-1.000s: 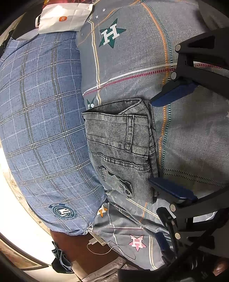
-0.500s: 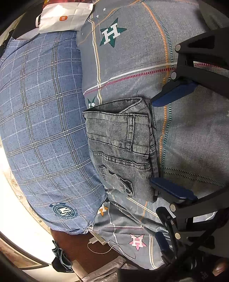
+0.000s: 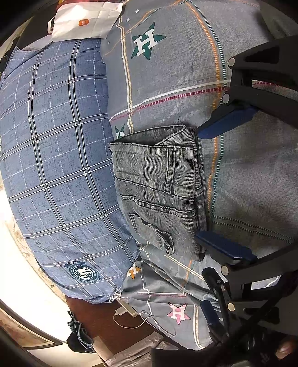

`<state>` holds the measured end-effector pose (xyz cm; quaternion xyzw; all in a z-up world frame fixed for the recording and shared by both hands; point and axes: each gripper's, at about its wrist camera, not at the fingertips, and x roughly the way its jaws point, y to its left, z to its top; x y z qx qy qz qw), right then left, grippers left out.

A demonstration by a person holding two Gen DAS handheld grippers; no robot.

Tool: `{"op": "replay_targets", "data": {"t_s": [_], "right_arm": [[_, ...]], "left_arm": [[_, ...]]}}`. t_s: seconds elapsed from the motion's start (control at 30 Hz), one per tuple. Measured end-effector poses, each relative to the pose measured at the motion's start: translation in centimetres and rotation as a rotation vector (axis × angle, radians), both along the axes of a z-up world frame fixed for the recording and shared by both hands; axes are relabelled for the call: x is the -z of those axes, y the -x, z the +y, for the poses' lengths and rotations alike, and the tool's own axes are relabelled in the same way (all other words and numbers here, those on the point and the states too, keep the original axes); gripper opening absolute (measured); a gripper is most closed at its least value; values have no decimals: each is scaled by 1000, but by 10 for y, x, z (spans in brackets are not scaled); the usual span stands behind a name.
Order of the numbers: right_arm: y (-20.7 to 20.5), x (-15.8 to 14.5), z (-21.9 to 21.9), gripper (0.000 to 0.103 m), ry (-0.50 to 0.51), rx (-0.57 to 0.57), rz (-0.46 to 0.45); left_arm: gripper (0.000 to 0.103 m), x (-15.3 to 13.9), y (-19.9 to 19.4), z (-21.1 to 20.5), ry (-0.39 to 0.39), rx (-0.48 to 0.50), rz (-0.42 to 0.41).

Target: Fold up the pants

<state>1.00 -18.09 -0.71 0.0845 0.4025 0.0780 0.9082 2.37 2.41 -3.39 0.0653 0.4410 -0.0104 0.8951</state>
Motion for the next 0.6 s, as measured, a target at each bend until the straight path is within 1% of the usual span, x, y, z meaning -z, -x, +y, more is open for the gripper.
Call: {"op": "replay_targets", "data": {"t_s": [0.23, 0.4, 0.47, 0.53, 0.6], "right_arm": [[-1, 2, -1, 87, 1, 6, 5], [-4, 5, -1, 87, 6, 0, 4], [-4, 5, 0, 87, 7, -6, -1], [-4, 5, -1, 87, 3, -8, -3], [-4, 5, -4, 87, -7, -1, -2]], "left_arm": [[85, 1, 0, 0, -9, -2, -1], [85, 2, -2, 1, -16, -1, -21], [85, 6, -5, 2, -4, 6, -9], [85, 10, -9, 4, 34, 28, 6], [85, 10, -9, 6, 40, 29, -8]]}}
